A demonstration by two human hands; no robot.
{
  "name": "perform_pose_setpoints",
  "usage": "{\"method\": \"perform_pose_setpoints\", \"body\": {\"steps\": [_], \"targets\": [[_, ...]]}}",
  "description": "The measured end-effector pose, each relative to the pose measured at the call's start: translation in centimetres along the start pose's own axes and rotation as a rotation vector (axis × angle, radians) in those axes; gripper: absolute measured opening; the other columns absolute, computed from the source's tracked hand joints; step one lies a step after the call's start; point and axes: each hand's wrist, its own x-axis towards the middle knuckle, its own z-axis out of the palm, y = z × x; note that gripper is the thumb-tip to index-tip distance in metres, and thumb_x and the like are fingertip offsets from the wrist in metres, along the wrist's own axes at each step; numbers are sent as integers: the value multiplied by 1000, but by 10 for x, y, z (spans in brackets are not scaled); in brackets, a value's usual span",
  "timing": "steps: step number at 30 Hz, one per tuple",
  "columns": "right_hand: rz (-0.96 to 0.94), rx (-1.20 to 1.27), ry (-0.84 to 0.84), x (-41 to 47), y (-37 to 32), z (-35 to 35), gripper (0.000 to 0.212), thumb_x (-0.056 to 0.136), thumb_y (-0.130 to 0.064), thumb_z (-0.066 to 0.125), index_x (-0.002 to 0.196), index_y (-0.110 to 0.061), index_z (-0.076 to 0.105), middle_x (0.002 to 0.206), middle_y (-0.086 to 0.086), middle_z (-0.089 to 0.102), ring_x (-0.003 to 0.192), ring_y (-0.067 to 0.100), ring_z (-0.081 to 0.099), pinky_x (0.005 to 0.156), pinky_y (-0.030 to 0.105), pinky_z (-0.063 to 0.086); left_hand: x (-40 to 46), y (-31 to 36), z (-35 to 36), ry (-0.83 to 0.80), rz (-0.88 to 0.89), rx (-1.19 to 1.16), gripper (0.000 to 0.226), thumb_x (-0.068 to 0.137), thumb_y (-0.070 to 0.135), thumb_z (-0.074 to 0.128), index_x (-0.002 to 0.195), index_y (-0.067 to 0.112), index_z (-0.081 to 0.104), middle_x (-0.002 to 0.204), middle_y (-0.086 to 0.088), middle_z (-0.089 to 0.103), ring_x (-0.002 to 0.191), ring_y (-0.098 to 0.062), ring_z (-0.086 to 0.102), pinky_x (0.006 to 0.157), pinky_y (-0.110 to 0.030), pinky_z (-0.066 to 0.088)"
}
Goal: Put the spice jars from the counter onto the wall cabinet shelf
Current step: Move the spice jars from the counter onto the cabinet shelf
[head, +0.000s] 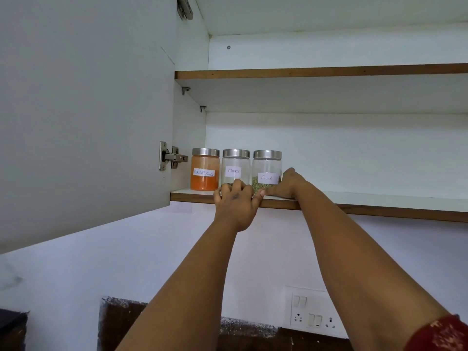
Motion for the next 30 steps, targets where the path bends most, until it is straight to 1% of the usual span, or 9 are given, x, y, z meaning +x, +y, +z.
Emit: {"method": "perform_pose_setpoints", "body": {"steps": [3,6,11,16,19,22,24,27,30], "targets": [[25,17,19,-5,-3,1,105,70,-46,81,139,-1,18,133,16,49,122,30,51,88,35,42,1,0,-3,-43,-8,-4,49,102,52,23,120,21,57,129,-1,46,124,-25,37,110,-47,17],[8,14,149,-10,-4,8,109,60,-59,82,137,-8,22,131,12,45,123,31,46,89,41,44,1,0,-6,-48,-5,2,50,101,53,22,122,22,56,129,-1,45,123,-25,37,110,-47,18],[36,-102,228,-35,-1,13,109,66,-88,45,140,-11,28,137,10,44,126,30,44,91,42,41,2,4,-16,-190,-47,61,52,101,55,20,126,22,51,134,-5,42,127,-28,34,107,-47,22],[-219,-429,344,-70,20,23,69,95,-63,20,149,-20,23,118,8,64,106,30,61,83,40,39,3,10,-29,-330,-82,89,62,99,58,16,139,18,42,145,-12,35,137,-33,26,113,-51,15],[-297,-597,323,-93,35,27,63,95,-61,31,147,-25,31,134,3,54,123,26,49,102,42,32,-8,11,-34,-391,-37,146,68,99,56,28,150,13,23,156,-15,18,146,-34,10,118,-54,2],[-321,-510,367,-116,46,33,69,92,-57,45,149,-21,30,150,2,37,140,26,29,114,44,24,-33,18,-39,-371,31,74,78,97,56,38,153,9,14,160,-16,5,148,-33,1,120,-51,8],[-297,-371,424,-136,51,45,67,92,-50,50,148,-18,32,151,6,36,141,28,28,113,44,27,-59,23,-39,-351,35,-106,75,96,56,41,150,8,24,159,-12,13,148,-30,8,118,-47,20],[-134,-312,489,-178,60,88,60,88,-36,58,141,-15,37,133,12,51,123,31,46,107,40,34,-120,23,-21,-430,-66,-376,68,96,58,38,144,10,35,151,-9,28,141,-28,25,112,-45,29],[28,-226,382,-227,70,144,62,84,-26,65,138,-17,37,129,12,52,118,29,49,103,37,40,-199,11,20,-595,-200,-438,67,97,61,33,140,10,40,144,-14,37,136,-31,33,110,-47,31]]}}
